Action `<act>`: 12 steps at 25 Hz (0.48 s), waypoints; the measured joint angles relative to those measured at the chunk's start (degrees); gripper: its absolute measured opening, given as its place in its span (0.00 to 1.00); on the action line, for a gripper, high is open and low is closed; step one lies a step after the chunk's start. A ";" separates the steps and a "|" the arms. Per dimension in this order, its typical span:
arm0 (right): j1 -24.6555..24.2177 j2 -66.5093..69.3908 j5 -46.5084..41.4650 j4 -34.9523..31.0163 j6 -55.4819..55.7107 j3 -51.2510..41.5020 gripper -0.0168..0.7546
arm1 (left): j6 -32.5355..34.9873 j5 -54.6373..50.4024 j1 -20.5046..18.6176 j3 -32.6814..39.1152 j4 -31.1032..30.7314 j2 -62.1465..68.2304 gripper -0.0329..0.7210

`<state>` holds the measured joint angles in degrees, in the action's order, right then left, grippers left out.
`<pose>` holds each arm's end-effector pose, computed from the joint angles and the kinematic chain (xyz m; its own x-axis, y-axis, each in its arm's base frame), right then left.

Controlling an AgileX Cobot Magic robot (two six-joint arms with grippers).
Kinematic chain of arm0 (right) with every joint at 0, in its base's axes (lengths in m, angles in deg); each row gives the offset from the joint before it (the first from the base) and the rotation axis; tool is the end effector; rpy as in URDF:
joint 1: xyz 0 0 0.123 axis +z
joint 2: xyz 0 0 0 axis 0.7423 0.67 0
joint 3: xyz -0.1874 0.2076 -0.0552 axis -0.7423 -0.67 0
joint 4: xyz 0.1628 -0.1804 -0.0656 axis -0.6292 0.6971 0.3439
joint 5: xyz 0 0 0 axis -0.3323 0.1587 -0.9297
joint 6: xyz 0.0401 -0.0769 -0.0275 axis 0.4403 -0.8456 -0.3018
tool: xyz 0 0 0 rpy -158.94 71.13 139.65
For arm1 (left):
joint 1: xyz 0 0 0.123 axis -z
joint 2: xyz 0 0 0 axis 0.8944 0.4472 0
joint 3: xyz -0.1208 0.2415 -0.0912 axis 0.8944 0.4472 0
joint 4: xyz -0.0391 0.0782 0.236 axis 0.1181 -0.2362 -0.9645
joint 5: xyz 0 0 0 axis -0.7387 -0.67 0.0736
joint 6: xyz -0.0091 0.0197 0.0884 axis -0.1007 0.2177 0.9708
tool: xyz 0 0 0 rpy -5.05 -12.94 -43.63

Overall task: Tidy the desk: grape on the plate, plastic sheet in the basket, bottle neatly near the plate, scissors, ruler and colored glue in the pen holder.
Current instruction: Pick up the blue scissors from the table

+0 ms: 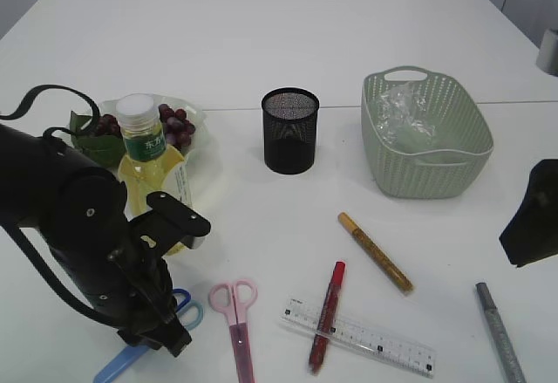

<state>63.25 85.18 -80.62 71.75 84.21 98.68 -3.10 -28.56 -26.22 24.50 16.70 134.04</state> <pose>0.1885 0.0669 0.3042 -0.9413 -0.1851 -0.2824 -0.2404 0.9547 0.1756 0.2389 -0.1821 0.1024 -0.7956 0.5945 -0.1168 0.5991 0.8007 -0.0054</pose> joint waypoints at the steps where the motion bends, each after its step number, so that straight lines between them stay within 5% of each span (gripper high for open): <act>1: 0.00 0.00 0.00 0.00 0.00 0.00 0.78 | 0.00 0.00 0.00 0.00 -0.08 0.00 0.26; 12: 0.00 0.00 -0.12 0.00 0.00 0.00 0.78 | 0.00 0.47 0.00 0.50 -0.08 -13.00 0.26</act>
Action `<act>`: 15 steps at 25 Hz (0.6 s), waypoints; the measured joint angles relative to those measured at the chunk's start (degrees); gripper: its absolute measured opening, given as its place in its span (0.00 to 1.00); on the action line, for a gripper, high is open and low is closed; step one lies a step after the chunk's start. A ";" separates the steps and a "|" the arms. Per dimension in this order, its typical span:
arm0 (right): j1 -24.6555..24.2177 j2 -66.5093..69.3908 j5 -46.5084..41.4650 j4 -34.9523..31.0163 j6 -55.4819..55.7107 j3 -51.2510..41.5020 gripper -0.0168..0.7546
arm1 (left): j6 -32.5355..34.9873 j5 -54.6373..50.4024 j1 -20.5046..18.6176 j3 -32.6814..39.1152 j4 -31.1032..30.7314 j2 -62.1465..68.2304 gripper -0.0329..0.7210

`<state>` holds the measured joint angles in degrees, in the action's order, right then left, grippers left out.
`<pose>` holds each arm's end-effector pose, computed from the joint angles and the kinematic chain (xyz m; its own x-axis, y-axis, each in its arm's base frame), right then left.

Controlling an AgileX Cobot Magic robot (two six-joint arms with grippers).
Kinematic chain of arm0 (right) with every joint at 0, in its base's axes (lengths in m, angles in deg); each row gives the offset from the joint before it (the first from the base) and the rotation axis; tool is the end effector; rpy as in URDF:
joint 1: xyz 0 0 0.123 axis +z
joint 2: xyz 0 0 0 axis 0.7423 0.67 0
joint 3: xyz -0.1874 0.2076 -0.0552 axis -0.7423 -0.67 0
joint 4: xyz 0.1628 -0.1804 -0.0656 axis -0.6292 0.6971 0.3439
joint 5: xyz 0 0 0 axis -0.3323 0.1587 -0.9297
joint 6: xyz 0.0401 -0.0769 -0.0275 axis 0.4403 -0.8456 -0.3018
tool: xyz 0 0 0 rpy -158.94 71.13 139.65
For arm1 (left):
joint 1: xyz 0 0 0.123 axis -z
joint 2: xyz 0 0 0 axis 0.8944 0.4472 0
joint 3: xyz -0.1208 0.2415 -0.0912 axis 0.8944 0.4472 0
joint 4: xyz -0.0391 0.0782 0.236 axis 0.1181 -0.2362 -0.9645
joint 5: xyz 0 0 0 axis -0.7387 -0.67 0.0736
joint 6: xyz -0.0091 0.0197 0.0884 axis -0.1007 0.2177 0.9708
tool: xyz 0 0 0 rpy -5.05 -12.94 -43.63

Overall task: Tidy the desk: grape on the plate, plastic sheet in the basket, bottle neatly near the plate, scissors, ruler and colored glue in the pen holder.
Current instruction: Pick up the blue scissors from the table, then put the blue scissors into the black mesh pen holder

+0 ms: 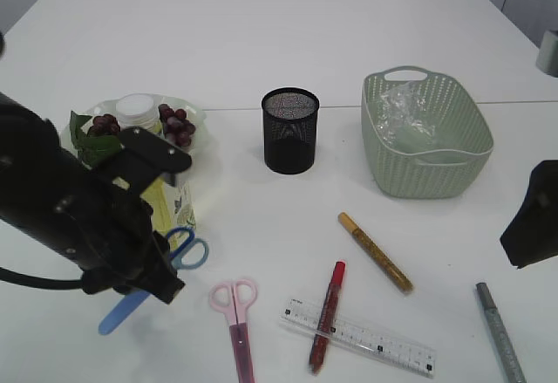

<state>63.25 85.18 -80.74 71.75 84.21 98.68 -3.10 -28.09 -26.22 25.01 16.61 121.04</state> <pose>0.1883 0.0668 0.3041 -0.9418 -0.1855 -0.2805 -0.2404 0.9547 0.1756 0.2354 -0.1793 0.1687 -0.7538 0.5644 -0.3366 0.6010 0.7992 -0.0056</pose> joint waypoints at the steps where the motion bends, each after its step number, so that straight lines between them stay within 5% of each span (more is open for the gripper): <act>1: 0.00 0.00 0.00 0.00 0.00 0.00 0.78 | 0.00 0.76 0.00 0.00 0.00 -2.28 0.26; 6: 0.00 0.00 0.00 0.00 0.00 0.00 0.78 | 0.00 8.27 0.00 0.15 0.00 -11.11 0.26; 15: 0.00 0.00 -0.08 0.00 0.00 0.00 0.78 | 0.00 43.00 0.00 0.49 0.00 -10.19 0.26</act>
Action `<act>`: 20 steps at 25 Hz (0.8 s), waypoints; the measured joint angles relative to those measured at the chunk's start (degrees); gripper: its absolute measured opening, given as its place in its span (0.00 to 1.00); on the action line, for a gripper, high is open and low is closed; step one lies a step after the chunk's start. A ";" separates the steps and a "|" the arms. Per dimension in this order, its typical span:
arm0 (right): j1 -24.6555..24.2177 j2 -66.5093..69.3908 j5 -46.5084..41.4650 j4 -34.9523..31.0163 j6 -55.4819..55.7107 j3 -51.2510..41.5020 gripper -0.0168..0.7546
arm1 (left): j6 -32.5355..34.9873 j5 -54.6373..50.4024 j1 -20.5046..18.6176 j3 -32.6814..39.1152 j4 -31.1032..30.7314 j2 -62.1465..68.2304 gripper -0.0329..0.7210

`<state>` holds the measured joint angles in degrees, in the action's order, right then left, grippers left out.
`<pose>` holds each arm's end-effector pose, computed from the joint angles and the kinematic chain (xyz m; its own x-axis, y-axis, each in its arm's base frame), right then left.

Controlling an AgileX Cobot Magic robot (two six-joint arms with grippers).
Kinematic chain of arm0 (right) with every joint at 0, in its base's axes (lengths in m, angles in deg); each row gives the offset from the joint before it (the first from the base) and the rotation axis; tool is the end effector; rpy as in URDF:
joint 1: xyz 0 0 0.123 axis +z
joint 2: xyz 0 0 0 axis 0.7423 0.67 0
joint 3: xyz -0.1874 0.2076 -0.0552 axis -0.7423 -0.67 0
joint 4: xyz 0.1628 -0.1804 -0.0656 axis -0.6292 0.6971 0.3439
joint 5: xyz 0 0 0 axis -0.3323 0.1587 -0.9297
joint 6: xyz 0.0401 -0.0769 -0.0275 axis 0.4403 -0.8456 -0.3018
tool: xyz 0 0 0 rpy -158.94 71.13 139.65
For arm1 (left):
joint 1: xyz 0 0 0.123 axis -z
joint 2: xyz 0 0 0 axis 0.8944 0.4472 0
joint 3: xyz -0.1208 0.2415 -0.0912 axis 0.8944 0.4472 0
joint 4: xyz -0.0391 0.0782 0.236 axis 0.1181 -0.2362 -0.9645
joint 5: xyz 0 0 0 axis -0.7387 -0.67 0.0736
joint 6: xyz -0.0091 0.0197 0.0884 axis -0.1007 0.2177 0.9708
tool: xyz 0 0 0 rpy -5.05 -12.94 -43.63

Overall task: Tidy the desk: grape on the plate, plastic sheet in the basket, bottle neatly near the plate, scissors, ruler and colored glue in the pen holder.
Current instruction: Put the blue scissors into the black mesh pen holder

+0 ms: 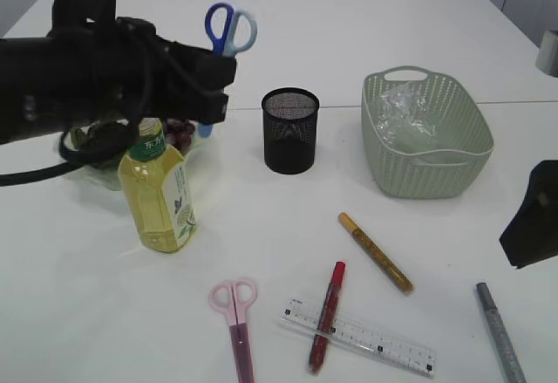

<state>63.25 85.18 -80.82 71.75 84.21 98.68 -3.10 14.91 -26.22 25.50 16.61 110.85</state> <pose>0.1882 0.0668 0.3041 -0.9421 -0.1859 -0.2791 -0.2404 0.9547 0.1756 0.2579 -0.1957 0.2697 -0.2455 0.1774 -0.9530 0.6018 0.7986 -0.0063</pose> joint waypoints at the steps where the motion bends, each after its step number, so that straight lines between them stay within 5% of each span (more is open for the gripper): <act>1: 0.00 0.00 0.00 -0.11 0.00 0.00 0.78 | 0.00 4.00 0.00 0.00 0.00 1.00 0.26; 6: 0.00 0.00 0.00 -0.11 0.00 0.00 0.78 | 0.00 17.99 0.00 -0.41 0.00 7.79 0.26; 20: 0.00 0.00 0.00 -0.11 0.00 0.00 0.78 | 0.00 20.68 -0.47 -18.39 0.23 23.79 0.26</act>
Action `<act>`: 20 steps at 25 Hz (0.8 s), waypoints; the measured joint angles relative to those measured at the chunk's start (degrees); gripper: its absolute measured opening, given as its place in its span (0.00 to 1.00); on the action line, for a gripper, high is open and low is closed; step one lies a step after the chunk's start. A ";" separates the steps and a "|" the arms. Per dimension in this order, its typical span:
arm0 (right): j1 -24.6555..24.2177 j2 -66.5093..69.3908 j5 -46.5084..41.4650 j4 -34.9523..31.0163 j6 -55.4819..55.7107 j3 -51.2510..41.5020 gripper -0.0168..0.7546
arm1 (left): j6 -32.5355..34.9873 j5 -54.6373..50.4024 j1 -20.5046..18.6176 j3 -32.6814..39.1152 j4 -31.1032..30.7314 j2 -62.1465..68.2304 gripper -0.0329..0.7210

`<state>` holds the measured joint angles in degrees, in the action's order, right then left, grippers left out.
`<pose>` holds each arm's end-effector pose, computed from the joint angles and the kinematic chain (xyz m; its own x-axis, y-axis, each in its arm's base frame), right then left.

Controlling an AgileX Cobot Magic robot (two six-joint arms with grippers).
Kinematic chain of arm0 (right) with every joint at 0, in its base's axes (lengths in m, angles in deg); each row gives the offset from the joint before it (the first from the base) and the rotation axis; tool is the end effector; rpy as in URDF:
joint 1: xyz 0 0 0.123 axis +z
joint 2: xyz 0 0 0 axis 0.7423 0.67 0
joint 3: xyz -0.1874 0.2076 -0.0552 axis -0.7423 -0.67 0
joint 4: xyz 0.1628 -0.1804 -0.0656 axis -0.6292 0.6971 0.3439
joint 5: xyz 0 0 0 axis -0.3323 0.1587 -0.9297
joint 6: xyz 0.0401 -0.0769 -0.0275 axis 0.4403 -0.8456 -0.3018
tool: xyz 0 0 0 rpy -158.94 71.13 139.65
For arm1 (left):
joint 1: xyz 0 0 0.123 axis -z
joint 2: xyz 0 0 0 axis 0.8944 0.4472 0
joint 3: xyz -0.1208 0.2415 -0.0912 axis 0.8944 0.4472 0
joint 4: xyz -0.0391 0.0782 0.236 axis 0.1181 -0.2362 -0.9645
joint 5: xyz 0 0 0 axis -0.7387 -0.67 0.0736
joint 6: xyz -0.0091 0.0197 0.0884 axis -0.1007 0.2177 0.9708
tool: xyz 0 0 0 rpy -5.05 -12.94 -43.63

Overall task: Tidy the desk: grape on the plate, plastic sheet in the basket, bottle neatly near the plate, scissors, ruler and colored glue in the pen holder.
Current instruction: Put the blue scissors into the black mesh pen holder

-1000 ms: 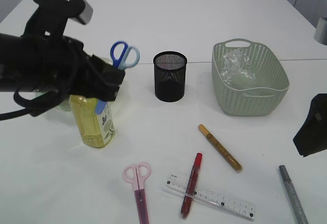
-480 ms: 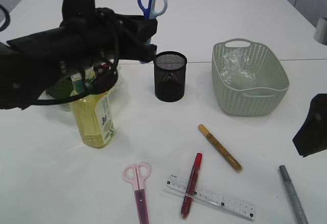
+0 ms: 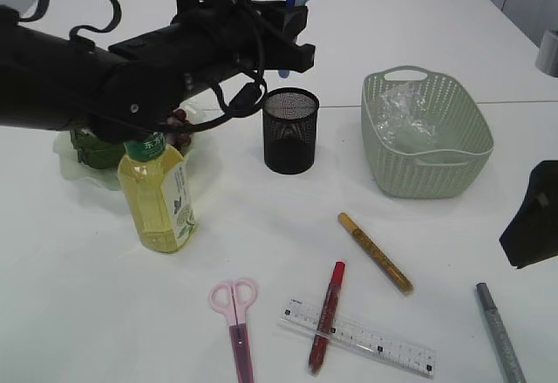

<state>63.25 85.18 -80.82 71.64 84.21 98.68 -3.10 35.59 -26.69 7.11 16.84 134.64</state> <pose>0.1881 0.0670 0.3041 -0.9423 -0.1851 -0.2790 -0.2401 0.9544 0.1774 0.3453 -0.2572 0.2441 -0.0385 0.0169 -0.9991 0.5929 0.8053 -0.0092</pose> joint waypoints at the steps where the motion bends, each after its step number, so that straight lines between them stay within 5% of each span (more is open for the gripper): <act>1: 0.00 0.00 0.00 0.00 0.00 0.00 0.78 | 0.00 0.00 -0.26 -1.12 0.13 0.90 0.26; 20: 0.00 0.00 1.73 -2.12 0.00 0.00 0.78 | 0.00 0.23 -1.86 -11.27 6.93 8.07 0.26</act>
<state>63.25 85.18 -79.10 69.52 84.21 98.68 -3.10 35.82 -28.56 -4.16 23.76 142.71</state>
